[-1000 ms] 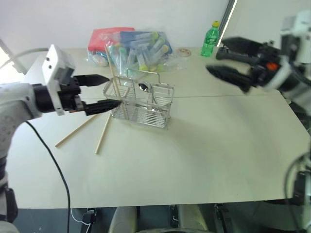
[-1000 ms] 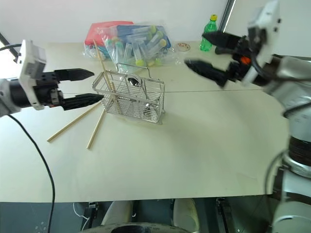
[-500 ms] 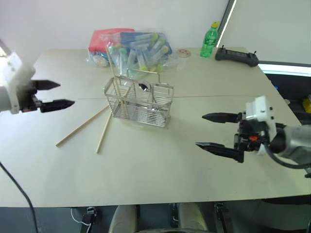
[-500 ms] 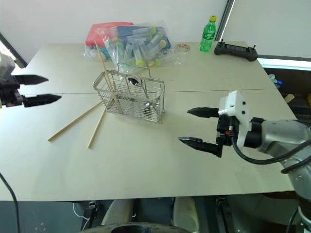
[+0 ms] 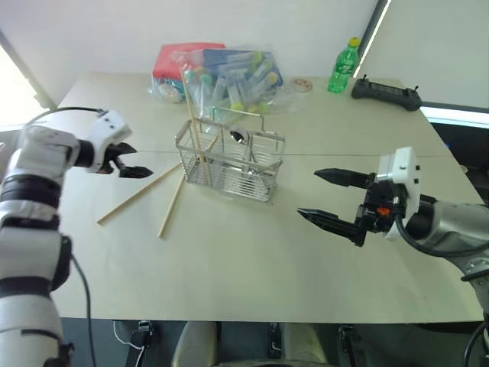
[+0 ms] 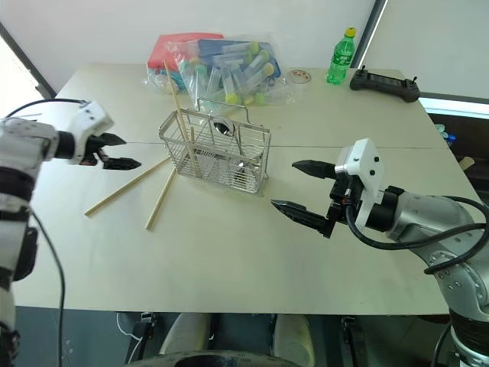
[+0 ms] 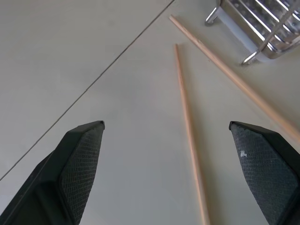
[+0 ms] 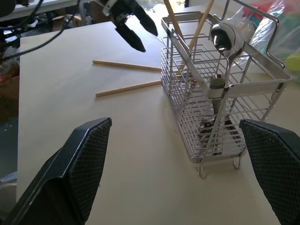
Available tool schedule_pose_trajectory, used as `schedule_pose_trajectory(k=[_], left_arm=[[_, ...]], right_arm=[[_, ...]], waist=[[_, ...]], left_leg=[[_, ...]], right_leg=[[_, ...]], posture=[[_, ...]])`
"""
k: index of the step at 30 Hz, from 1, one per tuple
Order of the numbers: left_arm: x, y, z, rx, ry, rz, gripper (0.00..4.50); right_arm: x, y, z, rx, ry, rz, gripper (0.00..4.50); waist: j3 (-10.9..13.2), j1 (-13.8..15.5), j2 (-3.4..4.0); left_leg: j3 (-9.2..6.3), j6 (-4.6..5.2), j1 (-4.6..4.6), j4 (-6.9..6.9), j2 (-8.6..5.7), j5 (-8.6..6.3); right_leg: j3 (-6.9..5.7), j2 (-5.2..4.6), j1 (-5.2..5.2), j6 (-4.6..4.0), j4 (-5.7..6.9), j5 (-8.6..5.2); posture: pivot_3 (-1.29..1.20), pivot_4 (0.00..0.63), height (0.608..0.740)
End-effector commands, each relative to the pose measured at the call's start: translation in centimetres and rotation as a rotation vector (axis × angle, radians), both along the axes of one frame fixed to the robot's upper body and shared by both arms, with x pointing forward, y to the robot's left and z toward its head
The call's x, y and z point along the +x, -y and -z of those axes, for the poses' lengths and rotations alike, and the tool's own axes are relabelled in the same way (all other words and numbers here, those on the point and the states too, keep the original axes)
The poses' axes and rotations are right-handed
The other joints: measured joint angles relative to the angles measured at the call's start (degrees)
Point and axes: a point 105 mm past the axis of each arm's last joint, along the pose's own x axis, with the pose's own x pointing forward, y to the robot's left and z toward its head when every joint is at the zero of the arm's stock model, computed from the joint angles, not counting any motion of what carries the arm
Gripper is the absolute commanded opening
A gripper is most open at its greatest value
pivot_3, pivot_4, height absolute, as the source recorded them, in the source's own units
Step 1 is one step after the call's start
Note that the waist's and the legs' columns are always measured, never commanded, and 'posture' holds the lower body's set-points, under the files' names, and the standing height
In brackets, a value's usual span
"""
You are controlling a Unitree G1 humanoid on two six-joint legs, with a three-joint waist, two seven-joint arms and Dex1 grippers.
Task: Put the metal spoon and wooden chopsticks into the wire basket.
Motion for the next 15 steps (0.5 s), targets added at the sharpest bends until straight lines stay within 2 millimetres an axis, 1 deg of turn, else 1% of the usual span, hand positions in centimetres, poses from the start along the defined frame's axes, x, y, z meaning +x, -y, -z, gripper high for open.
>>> schedule_pose_trajectory(k=[1,5,7,12,15], left_arm=[[0.5,-0.2,0.1,0.077,0.009,0.000,4.50],[1.0,0.3,1.3,0.134,-0.009,-0.004,4.50],[1.2,0.5,1.8,0.154,-0.017,-0.005,4.50],[1.7,1.1,2.6,0.182,-0.010,-0.023,4.50],[2.0,1.5,2.7,0.187,-0.001,-0.030,4.50]], right_arm=[[-1.1,-0.3,-0.7,-0.002,0.036,-0.006,4.49],[-3.4,-0.8,0.0,-0.039,0.002,-0.079,4.49],[-4.2,-0.8,0.4,-0.047,-0.017,-0.090,4.49],[-4.7,-0.6,0.4,-0.034,-0.022,-0.066,4.49],[-4.8,-0.7,0.5,-0.025,-0.024,-0.061,4.49]], waist=[[0.01,-0.33,-0.03],[0.00,-0.36,-0.04],[0.00,-0.03,-0.09],[0.00,0.17,-0.20],[-0.02,0.23,-0.21]], left_leg=[[0.00,0.04,0.01,-0.02,0.01,-0.02],[-0.04,0.18,0.04,-0.02,0.02,-0.10],[-0.04,0.19,0.02,-0.02,0.02,-0.11],[-0.04,0.18,0.07,0.12,0.02,-0.11],[-0.06,0.18,0.12,0.16,0.02,-0.11]], right_leg=[[0.00,0.01,-0.03,0.01,0.02,0.00],[-0.04,0.03,-0.03,0.03,0.13,-0.02],[-0.04,0.03,-0.02,0.04,0.11,-0.02],[-0.04,0.00,0.12,0.05,0.05,-0.03],[-0.05,-0.02,0.21,0.14,0.04,-0.13]], posture=[[0.00,0.150,0.691],[0.00,0.150,0.691],[0.00,0.150,0.691],[0.00,0.150,0.691],[0.00,0.150,0.691]])
